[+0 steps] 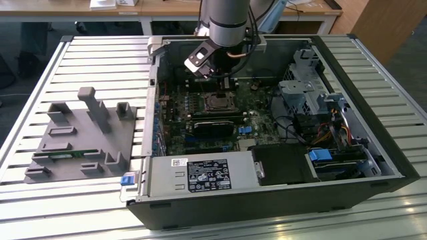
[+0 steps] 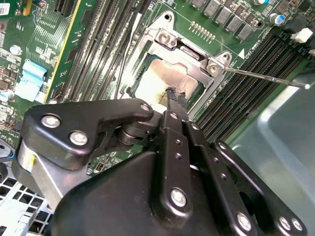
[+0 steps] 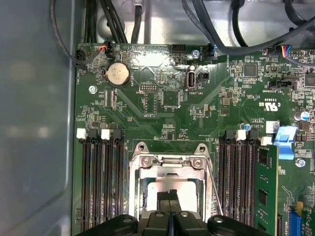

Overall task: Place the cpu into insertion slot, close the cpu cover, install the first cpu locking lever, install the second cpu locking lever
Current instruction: 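Install the first cpu locking lever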

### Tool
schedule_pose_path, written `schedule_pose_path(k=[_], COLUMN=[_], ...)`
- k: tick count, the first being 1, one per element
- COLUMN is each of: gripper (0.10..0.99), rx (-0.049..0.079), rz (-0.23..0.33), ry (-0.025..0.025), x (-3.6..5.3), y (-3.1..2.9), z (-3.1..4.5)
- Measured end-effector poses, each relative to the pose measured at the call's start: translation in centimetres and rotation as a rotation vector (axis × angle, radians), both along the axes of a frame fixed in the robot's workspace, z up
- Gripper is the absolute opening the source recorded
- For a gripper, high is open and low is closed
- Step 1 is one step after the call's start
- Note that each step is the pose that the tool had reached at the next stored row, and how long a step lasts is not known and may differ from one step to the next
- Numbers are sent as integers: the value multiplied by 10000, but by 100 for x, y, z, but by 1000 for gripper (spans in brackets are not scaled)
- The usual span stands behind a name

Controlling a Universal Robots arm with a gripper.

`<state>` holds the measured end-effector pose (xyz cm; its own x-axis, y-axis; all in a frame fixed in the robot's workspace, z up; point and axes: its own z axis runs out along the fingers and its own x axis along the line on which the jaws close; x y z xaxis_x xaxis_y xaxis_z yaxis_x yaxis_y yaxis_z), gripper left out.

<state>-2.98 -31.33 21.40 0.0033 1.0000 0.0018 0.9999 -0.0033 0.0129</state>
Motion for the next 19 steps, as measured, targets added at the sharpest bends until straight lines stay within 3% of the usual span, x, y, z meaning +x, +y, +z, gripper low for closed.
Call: schedule_pose_path(k=[19], gripper=[106], rx=[0], rz=[0], ry=[-1], x=[1], y=[0], z=[74])
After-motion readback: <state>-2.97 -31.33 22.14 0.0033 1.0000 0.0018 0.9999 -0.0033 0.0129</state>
